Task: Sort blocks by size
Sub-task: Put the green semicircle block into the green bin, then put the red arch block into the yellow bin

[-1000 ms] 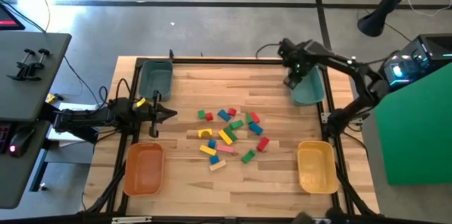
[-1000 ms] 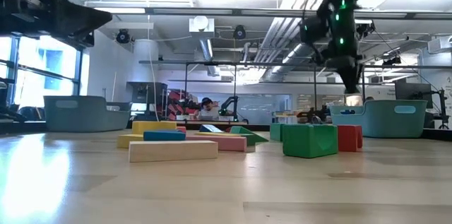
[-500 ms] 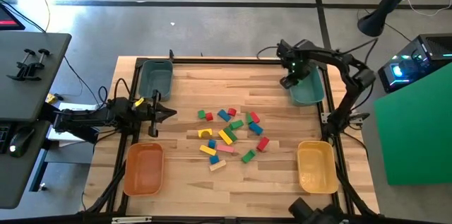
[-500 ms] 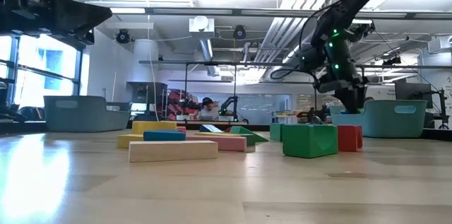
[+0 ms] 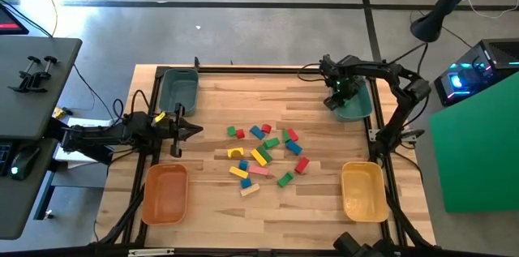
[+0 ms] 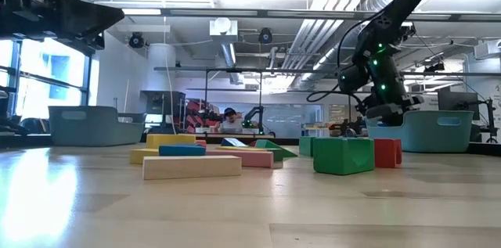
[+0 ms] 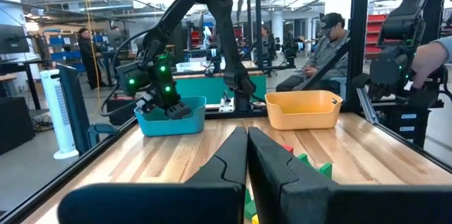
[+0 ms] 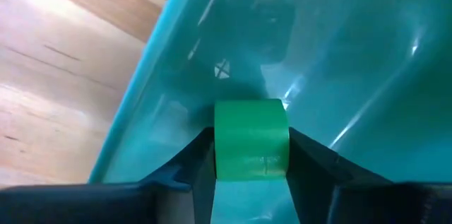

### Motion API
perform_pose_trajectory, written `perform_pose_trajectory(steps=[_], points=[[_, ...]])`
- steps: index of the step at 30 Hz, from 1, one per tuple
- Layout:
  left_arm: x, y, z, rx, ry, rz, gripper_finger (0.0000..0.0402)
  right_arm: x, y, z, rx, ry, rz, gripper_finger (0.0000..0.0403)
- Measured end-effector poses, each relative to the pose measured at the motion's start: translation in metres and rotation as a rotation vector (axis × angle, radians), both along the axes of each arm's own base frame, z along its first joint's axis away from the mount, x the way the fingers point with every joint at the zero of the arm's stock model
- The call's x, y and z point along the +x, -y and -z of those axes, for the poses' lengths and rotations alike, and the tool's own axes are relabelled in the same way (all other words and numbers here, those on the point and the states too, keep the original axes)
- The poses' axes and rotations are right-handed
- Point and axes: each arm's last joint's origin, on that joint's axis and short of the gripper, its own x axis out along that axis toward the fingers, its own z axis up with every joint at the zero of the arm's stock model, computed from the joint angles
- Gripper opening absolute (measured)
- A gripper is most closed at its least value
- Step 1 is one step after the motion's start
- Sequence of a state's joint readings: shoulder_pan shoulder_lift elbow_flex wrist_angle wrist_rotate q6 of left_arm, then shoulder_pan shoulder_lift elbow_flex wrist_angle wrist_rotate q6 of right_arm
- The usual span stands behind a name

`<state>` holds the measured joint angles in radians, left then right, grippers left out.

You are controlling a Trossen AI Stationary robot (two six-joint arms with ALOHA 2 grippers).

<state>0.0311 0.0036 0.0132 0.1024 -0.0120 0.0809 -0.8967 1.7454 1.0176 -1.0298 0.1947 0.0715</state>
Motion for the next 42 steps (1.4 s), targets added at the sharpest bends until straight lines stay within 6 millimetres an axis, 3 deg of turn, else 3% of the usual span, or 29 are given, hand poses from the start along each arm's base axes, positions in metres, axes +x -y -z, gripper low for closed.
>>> perform_pose_trajectory(steps=[5,8,14,18,22,26,34,38,42], points=[[0.0,0.0,0.0,0.001,0.0,0.0,0.0001,0.0,0.0,0.0,0.003,-0.002,-0.021,0.0212],[0.0,0.0,0.0,0.001,0.0,0.0,0.0001,0.001,0.002,-0.007,0.0,-0.014,-0.028,0.0235],[0.0,0.0,0.0,-0.001,0.0,0.0,0.0001,0.001,0.001,-0.051,-0.148,-0.053,-0.054,0.024],[0.0,0.0,0.0,-0.001,0.0,0.0,0.0001,0.003,-0.018,-0.089,-0.306,0.017,-0.05,0.0237],[0.0,0.0,0.0,-0.001,0.0,0.0,0.0001,0.013,-0.055,-0.116,-0.442,0.167,-0.07,0.0237],[0.0,0.0,-0.001,0.0,0.016,0.0,0.0001,0.038,-0.103,-0.125,-0.552,0.381,-0.19,0.0237],[-0.001,0.0,-0.005,0.001,0.058,0.001,0.0001,0.092,-0.209,-0.101,-0.578,0.808,-0.561,0.0237],[-0.001,0.0,-0.006,0.002,0.061,0.0,0.0001,0.097,-0.257,-0.09,-0.473,0.847,-0.865,0.0238],[-0.001,0.0,-0.008,0.003,0.085,0.0,0.0001,0.097,-0.289,-0.078,-0.32,0.853,-1.115,0.0238]])
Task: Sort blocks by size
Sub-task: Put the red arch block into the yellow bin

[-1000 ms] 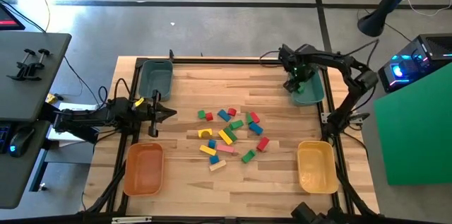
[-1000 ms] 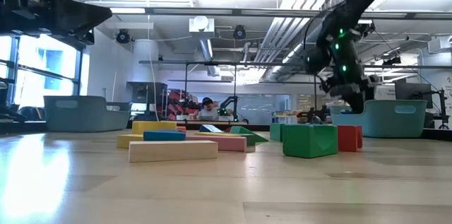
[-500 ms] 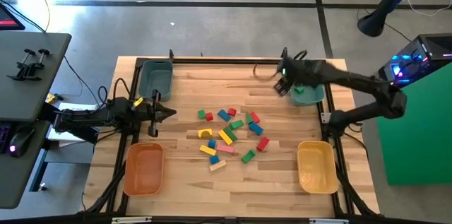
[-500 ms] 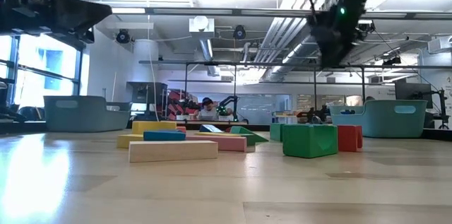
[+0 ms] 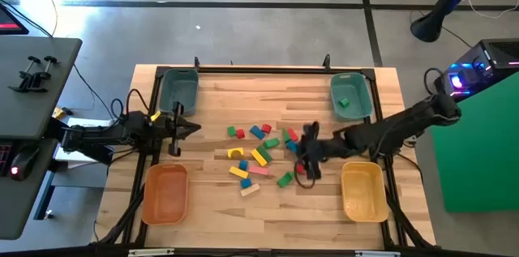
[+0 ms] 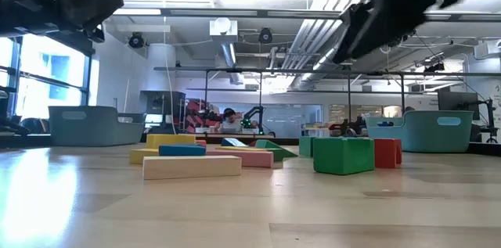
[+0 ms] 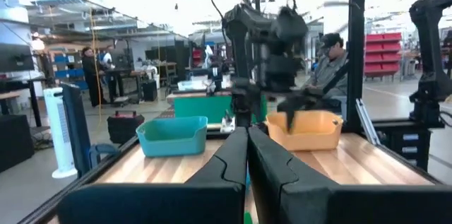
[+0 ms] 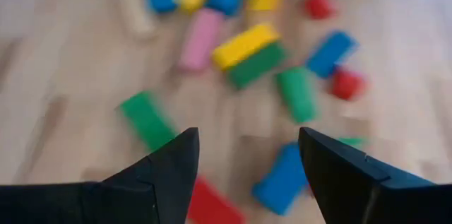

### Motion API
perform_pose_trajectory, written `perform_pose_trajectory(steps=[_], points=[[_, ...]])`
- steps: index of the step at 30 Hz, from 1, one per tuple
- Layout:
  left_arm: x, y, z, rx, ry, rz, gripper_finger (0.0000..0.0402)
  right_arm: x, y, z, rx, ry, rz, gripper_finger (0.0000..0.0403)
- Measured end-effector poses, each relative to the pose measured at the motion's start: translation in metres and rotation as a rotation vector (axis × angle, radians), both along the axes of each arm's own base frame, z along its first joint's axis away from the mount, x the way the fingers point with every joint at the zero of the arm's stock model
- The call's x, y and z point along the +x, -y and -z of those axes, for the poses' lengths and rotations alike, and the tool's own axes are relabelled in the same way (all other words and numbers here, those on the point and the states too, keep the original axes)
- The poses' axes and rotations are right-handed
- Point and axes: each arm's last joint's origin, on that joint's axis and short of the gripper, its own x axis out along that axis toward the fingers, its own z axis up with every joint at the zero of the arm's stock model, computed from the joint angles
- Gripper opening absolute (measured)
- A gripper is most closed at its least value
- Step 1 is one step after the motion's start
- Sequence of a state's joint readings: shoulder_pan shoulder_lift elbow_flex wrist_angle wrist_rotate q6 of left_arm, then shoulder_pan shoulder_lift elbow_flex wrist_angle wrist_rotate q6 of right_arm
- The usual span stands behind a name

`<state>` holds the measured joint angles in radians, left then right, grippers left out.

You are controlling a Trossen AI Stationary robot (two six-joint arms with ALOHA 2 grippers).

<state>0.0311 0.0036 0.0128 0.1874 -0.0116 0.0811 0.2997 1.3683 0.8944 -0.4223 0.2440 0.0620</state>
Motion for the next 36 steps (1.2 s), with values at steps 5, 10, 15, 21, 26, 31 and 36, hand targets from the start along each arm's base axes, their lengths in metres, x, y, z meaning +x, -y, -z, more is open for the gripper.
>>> perform_pose_trajectory(steps=[5,10,15,21,26,31,36], points=[[0.0,0.0,-0.001,0.002,0.014,-0.001,0.0001,0.005,-0.014,0.024,0.01,-0.136,-0.254,0.0238],[-0.001,0.0,-0.004,0.003,0.046,-0.001,0.0001,0.014,-0.012,0.045,-0.082,-0.213,-0.41,0.0238],[-0.001,0.0,-0.005,0.003,0.049,-0.001,0.0001,0.019,-0.003,0.059,-0.08,-0.275,-0.415,0.0238],[-0.001,0.0,-0.005,0.002,0.048,-0.001,0.0001,0.018,0.005,0.071,-0.074,-0.371,-0.43,0.0236],[-0.001,0.0,-0.004,0.0,0.046,0.0,0.0001,0.02,0.004,0.082,-0.08,-0.406,-0.457,0.0214],[-0.001,0.0,-0.004,0.0,0.046,0.0,0.0001,0.02,0.004,0.085,-0.066,-0.422,-0.42,0.0167],[-0.001,0.0,-0.004,0.0,0.047,0.0,0.0001,0.023,0.003,0.08,-0.033,-0.425,-0.283,0.0129]])
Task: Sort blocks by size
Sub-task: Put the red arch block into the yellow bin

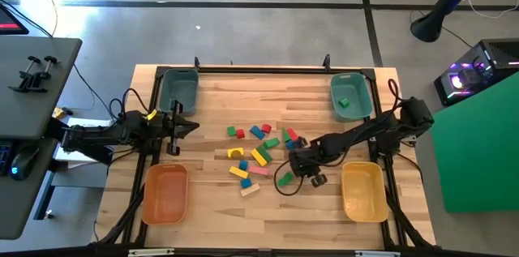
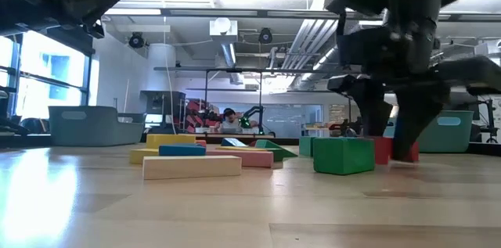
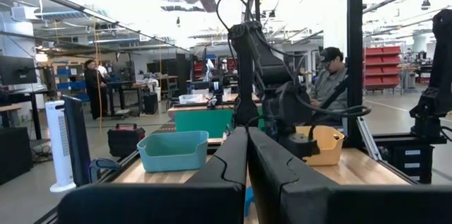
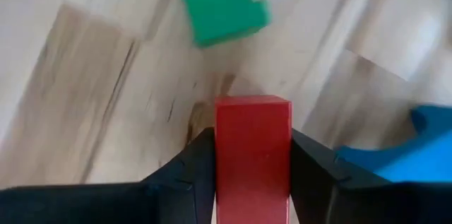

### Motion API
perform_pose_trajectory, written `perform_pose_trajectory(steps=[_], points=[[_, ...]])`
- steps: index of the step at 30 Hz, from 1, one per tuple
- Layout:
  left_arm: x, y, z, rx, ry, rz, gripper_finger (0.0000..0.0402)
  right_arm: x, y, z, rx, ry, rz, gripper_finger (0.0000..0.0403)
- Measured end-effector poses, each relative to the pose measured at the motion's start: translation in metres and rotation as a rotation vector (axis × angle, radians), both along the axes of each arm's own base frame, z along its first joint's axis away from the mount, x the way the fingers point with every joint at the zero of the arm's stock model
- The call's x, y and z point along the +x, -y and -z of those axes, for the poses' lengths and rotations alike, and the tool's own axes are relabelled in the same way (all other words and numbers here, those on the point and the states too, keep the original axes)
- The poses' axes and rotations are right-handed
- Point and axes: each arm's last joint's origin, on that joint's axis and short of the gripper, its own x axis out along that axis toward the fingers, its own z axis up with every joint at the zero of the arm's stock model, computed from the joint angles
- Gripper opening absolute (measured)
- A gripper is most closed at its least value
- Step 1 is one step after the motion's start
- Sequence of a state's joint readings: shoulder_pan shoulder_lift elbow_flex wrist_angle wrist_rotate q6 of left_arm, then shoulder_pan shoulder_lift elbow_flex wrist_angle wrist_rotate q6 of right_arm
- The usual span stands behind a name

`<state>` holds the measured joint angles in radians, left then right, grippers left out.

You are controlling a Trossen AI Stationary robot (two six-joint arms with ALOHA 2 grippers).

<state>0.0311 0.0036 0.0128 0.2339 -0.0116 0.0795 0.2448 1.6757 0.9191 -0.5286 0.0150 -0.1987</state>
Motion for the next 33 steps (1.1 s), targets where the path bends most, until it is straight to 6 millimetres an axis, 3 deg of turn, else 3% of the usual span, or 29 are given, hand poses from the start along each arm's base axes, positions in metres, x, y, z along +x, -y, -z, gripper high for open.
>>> perform_pose_trajectory(steps=[4,8,11,15,24,30,33], points=[[0.0,0.0,0.0,0.002,0.0,0.0,0.0001,0.017,-0.011,-0.03,0.139,0.028,0.175,0.0129],[0.0,0.0,0.0,0.019,0.003,-0.005,0.0001,0.019,-0.034,-0.064,0.164,-0.023,0.259,0.0129],[0.0,0.0,0.0,0.019,0.003,-0.005,0.0001,0.007,-0.056,-0.084,0.125,-0.098,0.343,0.0129],[0.0,0.0,0.0,0.034,0.001,-0.009,0.0001,-0.024,-0.084,-0.098,0.043,-0.186,0.533,0.0129],[0.0,0.0,-0.002,0.076,0.014,-0.025,0.0001,-0.095,-0.125,-0.104,0.085,-0.266,1.138,0.0129],[-0.001,0.0,-0.002,0.057,0.018,-0.019,0.0001,-0.124,-0.127,-0.084,0.042,-0.4,1.489,0.0129],[-0.001,0.0,-0.002,0.054,0.018,-0.018,0.0001,-0.132,-0.123,-0.074,0.065,-0.373,1.632,0.0129]])
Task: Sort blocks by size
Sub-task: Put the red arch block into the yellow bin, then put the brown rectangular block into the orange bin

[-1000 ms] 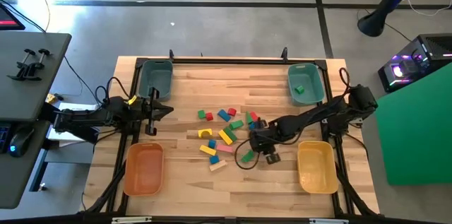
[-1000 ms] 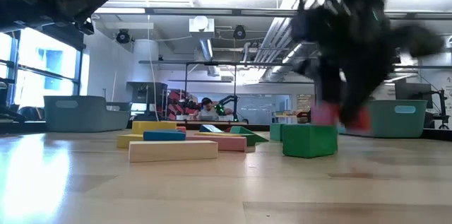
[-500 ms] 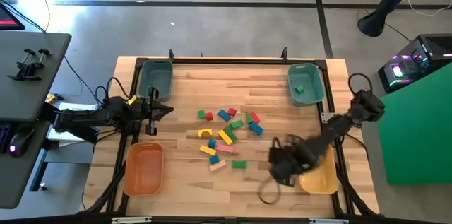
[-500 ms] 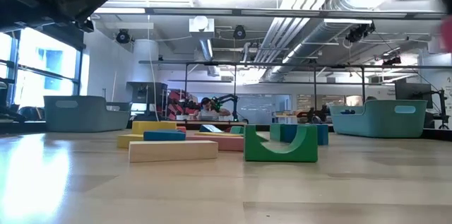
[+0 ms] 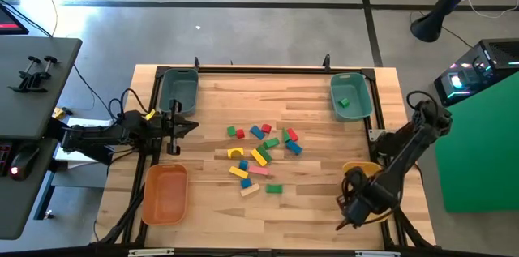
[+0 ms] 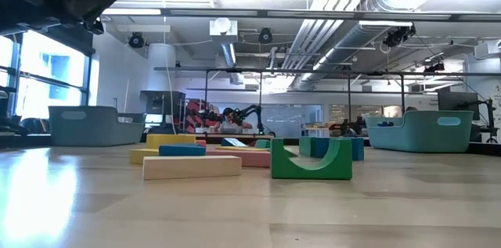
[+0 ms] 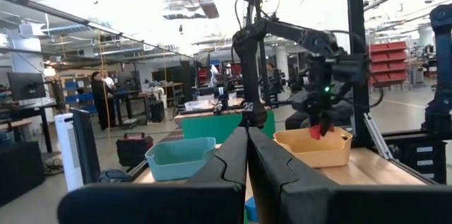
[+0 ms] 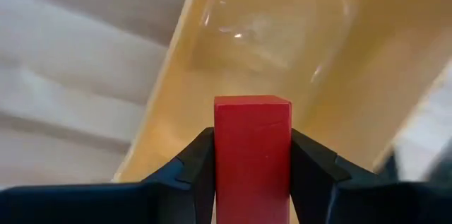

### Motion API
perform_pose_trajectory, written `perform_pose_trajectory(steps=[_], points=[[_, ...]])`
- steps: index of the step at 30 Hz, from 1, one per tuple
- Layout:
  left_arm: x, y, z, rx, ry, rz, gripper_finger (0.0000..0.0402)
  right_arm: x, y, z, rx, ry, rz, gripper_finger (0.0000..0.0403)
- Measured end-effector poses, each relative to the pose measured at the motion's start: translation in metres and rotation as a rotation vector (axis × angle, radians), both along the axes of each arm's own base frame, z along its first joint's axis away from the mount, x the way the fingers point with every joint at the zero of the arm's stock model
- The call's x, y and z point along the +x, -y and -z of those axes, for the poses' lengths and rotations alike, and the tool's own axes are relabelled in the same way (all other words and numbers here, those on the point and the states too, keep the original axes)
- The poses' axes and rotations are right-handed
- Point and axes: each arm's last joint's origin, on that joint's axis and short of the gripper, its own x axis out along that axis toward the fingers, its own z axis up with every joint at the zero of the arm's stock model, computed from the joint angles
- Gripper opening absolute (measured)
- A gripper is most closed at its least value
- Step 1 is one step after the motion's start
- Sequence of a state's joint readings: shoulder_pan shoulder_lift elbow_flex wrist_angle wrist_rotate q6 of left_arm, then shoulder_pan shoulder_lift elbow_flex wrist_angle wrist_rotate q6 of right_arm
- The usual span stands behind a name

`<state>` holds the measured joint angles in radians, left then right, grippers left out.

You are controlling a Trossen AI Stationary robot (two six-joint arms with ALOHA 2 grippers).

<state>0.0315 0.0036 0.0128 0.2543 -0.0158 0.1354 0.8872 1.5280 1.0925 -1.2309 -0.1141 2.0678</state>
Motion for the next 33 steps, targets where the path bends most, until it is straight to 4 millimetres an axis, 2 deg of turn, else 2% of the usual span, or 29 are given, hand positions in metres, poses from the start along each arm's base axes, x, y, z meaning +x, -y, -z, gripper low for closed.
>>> perform_pose_trajectory(steps=[4,10,15,19,21,26,29,33], points=[[0.0,0.0,0.0,0.0,0.0,0.0,0.0001,-0.005,0.009,0.019,-0.003,0.093,0.094,0.0129],[0.0,0.0,0.0,0.0,-0.001,0.0,0.0001,-0.022,0.029,0.051,-0.061,0.04,0.174,0.0129],[0.0,0.0,0.0,0.0,0.0,0.001,0.0001,-0.028,0.037,0.069,-0.064,0.038,0.175,0.0129],[0.0,0.0,0.0,-0.009,0.0,0.003,0.0001,-0.029,0.038,0.074,-0.047,0.049,0.17,0.0129],[0.0,0.0,0.0,-0.021,0.001,0.006,0.0001,-0.029,0.038,0.074,-0.055,0.053,0.156,0.0141],[0.0,0.0,-0.001,-0.03,0.011,0.009,0.0001,-0.028,0.038,0.064,-0.097,0.047,0.102,0.0216],[-0.001,0.0,-0.003,-0.052,0.036,0.014,0.0001,-0.028,0.038,0.045,-0.167,-0.004,0.099,0.0238],[-0.002,0.0,-0.006,-0.104,0.066,0.031,0.0001,-0.025,0.036,0.007,-0.269,-0.015,0.08,0.0244]])
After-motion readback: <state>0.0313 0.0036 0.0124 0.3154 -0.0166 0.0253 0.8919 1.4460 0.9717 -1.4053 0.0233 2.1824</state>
